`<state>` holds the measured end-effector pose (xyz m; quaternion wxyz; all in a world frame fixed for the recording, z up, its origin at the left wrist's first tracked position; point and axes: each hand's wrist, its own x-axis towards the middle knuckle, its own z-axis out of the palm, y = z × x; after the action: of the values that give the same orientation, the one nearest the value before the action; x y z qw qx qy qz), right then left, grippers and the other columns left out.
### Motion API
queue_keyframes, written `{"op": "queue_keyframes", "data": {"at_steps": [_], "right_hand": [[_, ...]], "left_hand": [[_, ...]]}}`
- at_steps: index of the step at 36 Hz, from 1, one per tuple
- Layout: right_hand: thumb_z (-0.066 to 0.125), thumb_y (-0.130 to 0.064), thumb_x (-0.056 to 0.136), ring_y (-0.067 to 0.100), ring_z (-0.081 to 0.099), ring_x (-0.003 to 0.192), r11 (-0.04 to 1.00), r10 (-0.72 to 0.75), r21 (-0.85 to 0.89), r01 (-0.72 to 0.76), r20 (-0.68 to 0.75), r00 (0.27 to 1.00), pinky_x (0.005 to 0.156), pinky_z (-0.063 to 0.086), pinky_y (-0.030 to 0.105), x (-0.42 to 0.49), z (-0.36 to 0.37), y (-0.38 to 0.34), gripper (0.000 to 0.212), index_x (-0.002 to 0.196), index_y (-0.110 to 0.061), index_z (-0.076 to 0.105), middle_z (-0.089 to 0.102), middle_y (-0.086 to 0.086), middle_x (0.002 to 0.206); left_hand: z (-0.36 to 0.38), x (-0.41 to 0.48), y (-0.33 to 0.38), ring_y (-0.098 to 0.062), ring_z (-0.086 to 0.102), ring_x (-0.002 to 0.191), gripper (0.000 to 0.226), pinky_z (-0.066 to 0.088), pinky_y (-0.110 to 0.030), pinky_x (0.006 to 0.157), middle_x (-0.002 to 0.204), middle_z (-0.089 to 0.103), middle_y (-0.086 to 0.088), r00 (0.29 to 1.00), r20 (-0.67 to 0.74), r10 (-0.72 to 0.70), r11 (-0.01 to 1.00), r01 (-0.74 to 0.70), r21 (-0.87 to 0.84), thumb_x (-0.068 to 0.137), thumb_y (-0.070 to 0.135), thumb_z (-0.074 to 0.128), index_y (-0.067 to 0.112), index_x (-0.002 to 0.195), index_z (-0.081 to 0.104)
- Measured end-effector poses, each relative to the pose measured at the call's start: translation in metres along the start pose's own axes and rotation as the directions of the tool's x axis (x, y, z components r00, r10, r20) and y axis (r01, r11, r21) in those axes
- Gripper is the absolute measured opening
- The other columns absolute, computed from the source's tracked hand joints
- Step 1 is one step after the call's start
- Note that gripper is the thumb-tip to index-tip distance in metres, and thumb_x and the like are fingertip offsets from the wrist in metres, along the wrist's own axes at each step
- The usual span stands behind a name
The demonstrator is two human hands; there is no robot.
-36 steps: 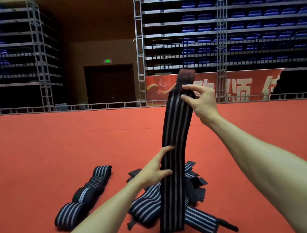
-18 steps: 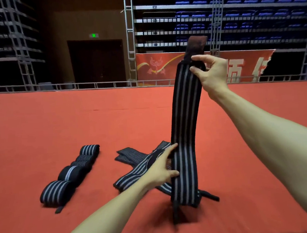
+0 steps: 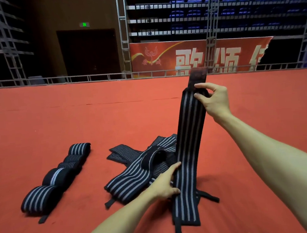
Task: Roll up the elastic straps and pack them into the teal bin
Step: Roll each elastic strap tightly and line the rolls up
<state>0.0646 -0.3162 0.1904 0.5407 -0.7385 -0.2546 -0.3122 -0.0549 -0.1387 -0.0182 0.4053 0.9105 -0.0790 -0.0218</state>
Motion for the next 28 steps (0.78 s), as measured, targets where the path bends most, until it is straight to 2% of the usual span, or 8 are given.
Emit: {"op": "queue_keyframes", "data": {"at_steps": [4,8,13,17,19,24,26,28], "right_hand": [[0.076,-0.005,0.081,0.013,0.067,0.103,1.0,-0.013,-0.001,0.013,0.015,1.0,0.097,0.053,0.037,0.002,0.008,0.009,0.029,0.107,-0.018,0.075,0.071,-0.006,0.102],[0.076,-0.005,0.082,0.012,0.067,0.103,1.0,-0.021,-0.005,0.021,0.023,1.0,0.096,0.052,0.036,0.004,0.013,0.022,0.029,0.107,-0.019,0.075,0.071,-0.008,0.101],[0.077,-0.002,0.08,0.01,0.067,0.099,1.0,0.005,-0.018,-0.005,0.03,1.0,0.095,0.053,0.038,-0.002,0.017,0.053,0.028,0.102,-0.018,0.076,0.072,-0.007,0.098],[0.077,0.0,0.079,0.001,0.064,0.093,0.999,0.036,-0.035,-0.035,0.047,0.998,0.092,0.053,0.032,-0.01,0.019,0.081,0.027,0.1,-0.017,0.076,0.071,-0.008,0.096],[0.077,0.0,0.079,0.001,0.064,0.093,0.998,0.05,-0.038,-0.048,0.057,0.997,0.09,0.053,0.029,-0.012,0.021,0.095,0.027,0.1,-0.017,0.076,0.071,-0.008,0.096],[0.077,0.001,0.079,-0.007,0.061,0.091,0.996,0.072,-0.049,-0.068,0.078,0.994,0.079,0.045,0.009,-0.018,0.025,0.126,0.029,0.098,-0.021,0.075,0.071,-0.008,0.095],[0.077,0.0,0.079,-0.012,0.062,0.088,0.995,0.091,-0.044,-0.087,0.088,0.992,0.078,0.044,0.009,-0.021,0.028,0.137,0.028,0.098,-0.021,0.075,0.072,-0.009,0.095],[0.077,0.001,0.079,-0.01,0.062,0.089,0.995,0.099,-0.039,-0.096,0.102,0.99,0.08,0.047,0.016,-0.023,0.03,0.147,0.03,0.097,-0.023,0.074,0.071,-0.012,0.094]], "left_hand": [[-0.01,0.007,0.004,-0.018,0.061,0.085,0.082,0.049,-0.026,0.085,0.097,0.061,-0.004,0.997,0.066,0.046,0.97,-0.061,0.237,0.088,0.016,0.069,0.036,0.152,0.021],[-0.032,0.02,0.009,-0.014,0.054,0.079,0.052,0.043,-0.028,0.077,0.08,0.056,0.003,0.99,-0.01,0.142,0.926,-0.129,0.356,0.092,0.021,0.065,0.02,0.14,0.045],[-0.069,0.06,0.009,-0.017,0.054,0.091,0.019,0.043,-0.03,0.087,0.092,0.054,0.003,0.971,-0.184,0.155,0.926,-0.078,0.369,0.095,0.023,0.062,0.013,0.11,0.068],[-0.084,0.105,0.002,-0.026,0.06,0.102,0.018,0.036,-0.025,0.077,0.099,0.063,-0.006,0.963,-0.262,0.057,0.947,0.031,0.32,0.096,0.021,0.059,0.011,0.105,0.07],[-0.084,0.126,-0.001,-0.027,0.061,0.105,0.02,0.036,-0.024,0.076,0.108,0.068,-0.011,0.979,-0.203,-0.001,0.948,0.066,0.313,0.096,0.022,0.058,0.01,0.108,0.069],[-0.077,0.164,-0.004,-0.026,0.058,0.115,0.031,0.042,-0.029,0.091,0.123,0.062,-0.01,0.99,0.079,-0.118,0.922,0.08,0.379,0.098,0.029,0.057,0.014,0.124,0.061],[-0.073,0.175,-0.008,-0.025,0.055,0.119,0.036,0.042,-0.031,0.095,0.129,0.059,-0.01,0.98,0.126,-0.156,0.909,0.093,0.406,0.098,0.032,0.057,0.015,0.13,0.058],[-0.069,0.183,-0.014,-0.024,0.053,0.123,0.038,0.042,-0.032,0.1,0.136,0.056,-0.009,0.975,0.145,-0.171,0.903,0.096,0.418,0.097,0.033,0.058,0.017,0.132,0.055]]}}
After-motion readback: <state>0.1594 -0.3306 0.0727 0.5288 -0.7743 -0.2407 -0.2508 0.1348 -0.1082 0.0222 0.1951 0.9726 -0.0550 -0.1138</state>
